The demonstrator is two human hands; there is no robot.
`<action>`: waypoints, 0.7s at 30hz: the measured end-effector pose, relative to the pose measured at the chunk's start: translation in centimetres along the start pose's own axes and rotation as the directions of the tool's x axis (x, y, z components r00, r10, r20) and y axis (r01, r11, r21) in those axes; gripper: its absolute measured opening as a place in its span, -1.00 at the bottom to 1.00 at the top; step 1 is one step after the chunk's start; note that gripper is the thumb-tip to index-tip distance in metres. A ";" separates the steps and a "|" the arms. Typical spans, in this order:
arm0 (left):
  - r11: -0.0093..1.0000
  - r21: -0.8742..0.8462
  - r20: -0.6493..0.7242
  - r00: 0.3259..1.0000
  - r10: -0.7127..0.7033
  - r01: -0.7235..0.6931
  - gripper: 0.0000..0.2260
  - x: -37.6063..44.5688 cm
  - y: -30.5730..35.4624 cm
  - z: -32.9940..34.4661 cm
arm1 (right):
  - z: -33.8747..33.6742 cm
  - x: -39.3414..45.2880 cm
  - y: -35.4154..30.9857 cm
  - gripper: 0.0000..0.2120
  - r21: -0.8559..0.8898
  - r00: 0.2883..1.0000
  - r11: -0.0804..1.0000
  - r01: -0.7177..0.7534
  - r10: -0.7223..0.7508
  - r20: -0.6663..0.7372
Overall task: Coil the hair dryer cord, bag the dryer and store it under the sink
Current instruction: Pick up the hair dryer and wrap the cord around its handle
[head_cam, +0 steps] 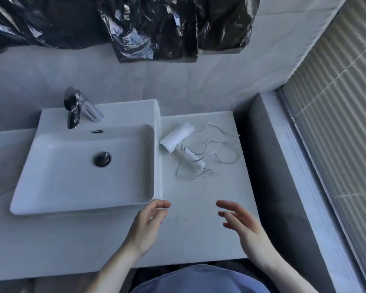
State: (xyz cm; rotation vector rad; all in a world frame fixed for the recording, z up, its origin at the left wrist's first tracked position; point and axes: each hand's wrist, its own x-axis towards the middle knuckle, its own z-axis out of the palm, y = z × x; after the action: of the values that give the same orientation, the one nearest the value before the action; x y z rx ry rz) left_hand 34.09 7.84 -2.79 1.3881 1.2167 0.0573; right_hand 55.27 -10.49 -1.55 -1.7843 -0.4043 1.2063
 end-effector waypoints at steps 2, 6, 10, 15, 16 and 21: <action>0.998 -0.054 -0.013 1.000 -0.014 0.013 -0.75 1.1 1.2 1.4 | -1.0 1.7 -0.7 -0.75 -0.005 1.000 1.000 0.011 -0.011 0.024; 0.988 -0.144 -0.041 0.997 -0.060 0.054 -0.70 5.8 4.0 3.9 | -2.9 4.6 -0.7 -0.75 -0.018 0.998 1.000 -0.023 0.024 0.060; 0.969 -0.188 -0.069 0.982 -0.176 0.160 -0.78 13.4 6.3 6.1 | -4.3 7.1 -0.5 -0.72 -0.013 0.996 0.997 -0.076 0.077 0.050; 0.945 -0.134 -0.136 0.939 -0.315 0.298 -0.59 22.0 7.1 7.4 | -5.4 9.8 -0.1 -0.75 -0.053 0.987 0.987 -0.152 0.154 0.044; 0.936 -0.140 -0.146 0.928 -0.343 0.324 -0.55 23.6 6.7 7.5 | -5.5 10.3 -0.1 -0.74 -0.054 0.986 0.986 -0.158 0.161 0.042; 0.873 -0.318 -0.200 0.874 -0.442 0.369 -0.25 28.7 6.1 8.2 | -5.9 12.2 -0.5 -0.75 -0.055 0.983 0.982 -0.183 0.184 0.017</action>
State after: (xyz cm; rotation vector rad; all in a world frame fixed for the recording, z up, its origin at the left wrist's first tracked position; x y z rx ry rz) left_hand 56.01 22.77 -17.83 0.8781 1.6460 0.1126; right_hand 66.09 -4.82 -7.37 -1.8881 -0.2920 1.3555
